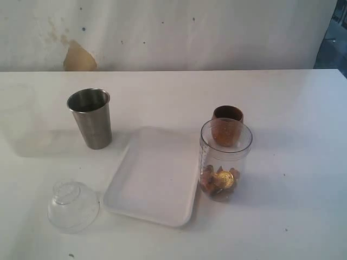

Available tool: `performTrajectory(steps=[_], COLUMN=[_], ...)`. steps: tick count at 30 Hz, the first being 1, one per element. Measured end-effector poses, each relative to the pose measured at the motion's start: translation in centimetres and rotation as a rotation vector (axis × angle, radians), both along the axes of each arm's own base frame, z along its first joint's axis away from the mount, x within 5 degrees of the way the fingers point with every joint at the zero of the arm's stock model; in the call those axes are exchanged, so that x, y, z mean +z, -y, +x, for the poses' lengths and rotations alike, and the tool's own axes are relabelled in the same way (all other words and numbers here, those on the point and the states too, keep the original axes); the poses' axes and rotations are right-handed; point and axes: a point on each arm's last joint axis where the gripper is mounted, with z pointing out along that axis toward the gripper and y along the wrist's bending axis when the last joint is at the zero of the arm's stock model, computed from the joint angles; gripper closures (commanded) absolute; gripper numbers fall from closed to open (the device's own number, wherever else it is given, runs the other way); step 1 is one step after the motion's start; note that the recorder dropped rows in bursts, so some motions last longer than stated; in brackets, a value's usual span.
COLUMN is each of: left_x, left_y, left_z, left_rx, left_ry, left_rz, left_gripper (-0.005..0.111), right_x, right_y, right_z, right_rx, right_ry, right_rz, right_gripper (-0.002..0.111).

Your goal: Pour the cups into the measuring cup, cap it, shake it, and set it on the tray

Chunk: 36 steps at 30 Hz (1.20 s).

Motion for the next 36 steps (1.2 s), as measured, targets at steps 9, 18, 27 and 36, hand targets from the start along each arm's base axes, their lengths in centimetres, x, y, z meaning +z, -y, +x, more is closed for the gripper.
performTrajectory(steps=[9,18,27,36], left_x=[0.0,0.0,0.0,0.0], left_y=[0.0,0.0,0.0,0.0], left_z=[0.0,0.0,0.0,0.0], left_rx=[0.0,0.0,0.0,0.0], left_ry=[0.0,0.0,0.0,0.0], left_rz=[0.0,0.0,0.0,0.0], left_gripper=[0.107,0.107,0.107,0.107], right_x=[0.01,-0.02,-0.12,-0.45], right_y=[0.52,0.78,0.84,0.88], right_z=[0.01,-0.01,-0.03,-0.11], right_rx=[-0.091,-0.137,-0.147,-0.155], right_ry=[0.0,-0.003,-0.014,-0.051], right_rz=[0.016,0.01,0.023,0.034], right_gripper=[0.108,0.108,0.108,0.108])
